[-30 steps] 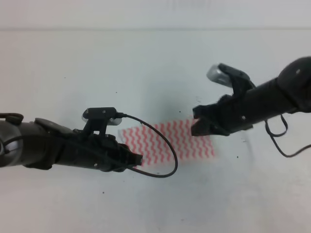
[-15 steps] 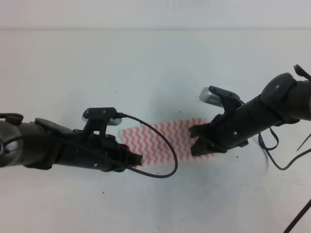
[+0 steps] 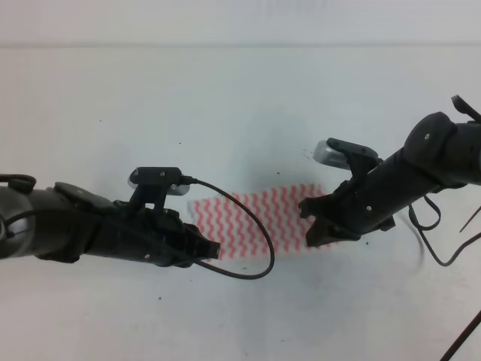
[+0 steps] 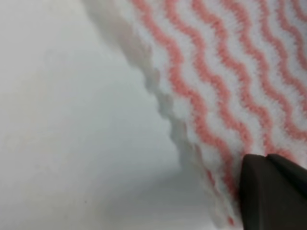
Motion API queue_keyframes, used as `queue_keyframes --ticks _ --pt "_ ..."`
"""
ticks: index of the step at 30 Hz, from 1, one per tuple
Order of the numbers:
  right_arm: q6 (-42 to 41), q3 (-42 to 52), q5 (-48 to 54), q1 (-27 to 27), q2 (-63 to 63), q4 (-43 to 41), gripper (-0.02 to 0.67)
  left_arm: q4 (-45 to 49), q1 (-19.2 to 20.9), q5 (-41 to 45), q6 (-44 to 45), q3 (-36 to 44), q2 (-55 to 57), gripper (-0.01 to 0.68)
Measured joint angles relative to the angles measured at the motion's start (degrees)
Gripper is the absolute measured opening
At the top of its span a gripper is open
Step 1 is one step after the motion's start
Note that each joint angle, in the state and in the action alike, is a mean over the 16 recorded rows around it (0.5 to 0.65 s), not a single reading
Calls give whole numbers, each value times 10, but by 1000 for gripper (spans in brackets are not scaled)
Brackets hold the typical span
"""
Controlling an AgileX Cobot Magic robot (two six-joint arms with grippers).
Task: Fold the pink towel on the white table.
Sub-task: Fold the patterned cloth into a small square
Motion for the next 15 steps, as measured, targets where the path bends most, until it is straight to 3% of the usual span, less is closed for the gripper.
queue_keyframes --ticks 15 --pt "9 -78 48 0 -2 -6 -18 -6 0 11 1 -29 -29 -5"
